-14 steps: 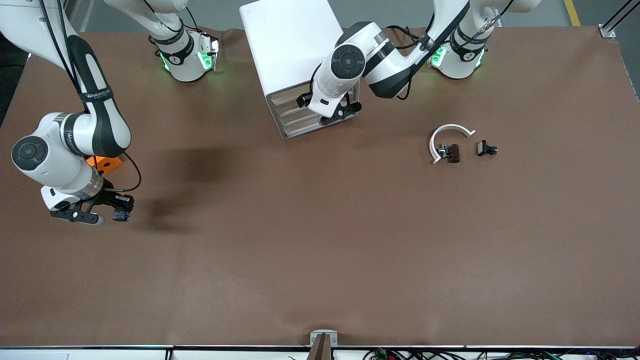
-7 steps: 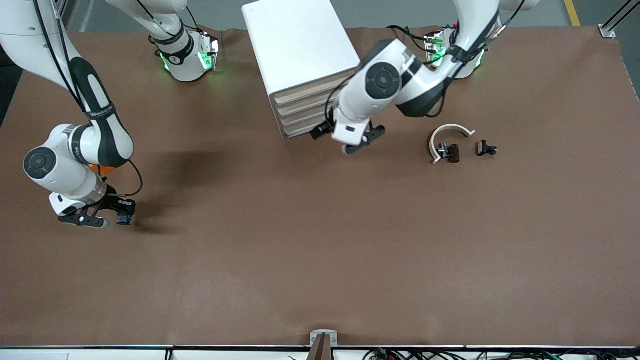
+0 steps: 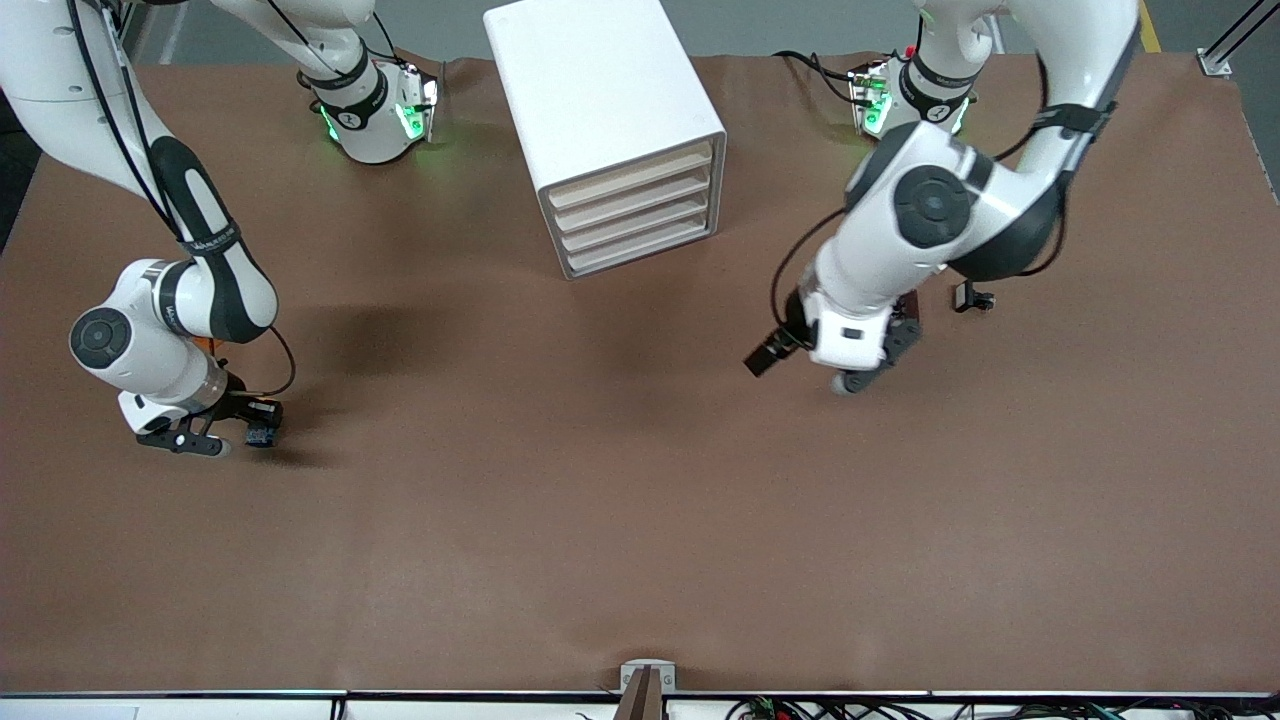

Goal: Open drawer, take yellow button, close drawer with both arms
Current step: 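Set the button on the table with the right gripper while the left gripper withdraws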

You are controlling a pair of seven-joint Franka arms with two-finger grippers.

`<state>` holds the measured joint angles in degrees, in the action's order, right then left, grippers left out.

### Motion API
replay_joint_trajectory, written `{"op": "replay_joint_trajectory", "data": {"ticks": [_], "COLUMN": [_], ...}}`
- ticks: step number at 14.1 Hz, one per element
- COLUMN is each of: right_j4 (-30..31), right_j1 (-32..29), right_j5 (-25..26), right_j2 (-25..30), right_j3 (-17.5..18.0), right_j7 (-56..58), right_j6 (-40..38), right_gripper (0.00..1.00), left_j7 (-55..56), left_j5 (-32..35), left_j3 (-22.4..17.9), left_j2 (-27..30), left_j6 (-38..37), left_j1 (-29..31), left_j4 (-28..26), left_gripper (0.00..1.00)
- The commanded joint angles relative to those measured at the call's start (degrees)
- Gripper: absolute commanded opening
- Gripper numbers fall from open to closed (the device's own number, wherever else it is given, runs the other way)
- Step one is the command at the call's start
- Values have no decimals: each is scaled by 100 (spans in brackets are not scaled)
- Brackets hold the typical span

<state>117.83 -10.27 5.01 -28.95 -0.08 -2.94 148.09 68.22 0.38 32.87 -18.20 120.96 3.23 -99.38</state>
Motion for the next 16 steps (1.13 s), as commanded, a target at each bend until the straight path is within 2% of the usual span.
{"op": "replay_joint_trajectory", "data": {"ticks": [1,2,3,4,7,10,12,16], "right_j4": [-32,-41,-41,-41,-85,-418,-463,-506], "right_j1": [-124,-124,-133,-150,-142,-124,-133,-142], "right_j5": [97,97,97,97,97,97,97,79], "right_j2": [12,12,12,12,135,486,933,1943], "right_j3": [104,104,104,104,104,122,122,122], "right_j7": [-49,-49,-49,29,21,56,214,346], "right_j6": [-8,-17,-8,-8,-147,-1252,-1842,-3124], "right_gripper": [0,25,78,100,100,100,100,100], "left_j7": [-325,-553,-816,-1158,-2108,-2802,-3505,-4060], "left_j5": [129,233,356,540,771,771,753,683], "left_j3": [35,44,44,44,53,88,44,44], "left_j2": [202,220,229,290,474,895,1159,1590], "left_j6": [-300,-388,-502,-660,-976,-1618,-1890,-2172], "left_j1": [361,589,748,897,1355,1759,1821,1997], "left_j4": [121,147,200,226,253,227,218,200], "left_gripper": [100,100,100,100,100,100,100,100]}}
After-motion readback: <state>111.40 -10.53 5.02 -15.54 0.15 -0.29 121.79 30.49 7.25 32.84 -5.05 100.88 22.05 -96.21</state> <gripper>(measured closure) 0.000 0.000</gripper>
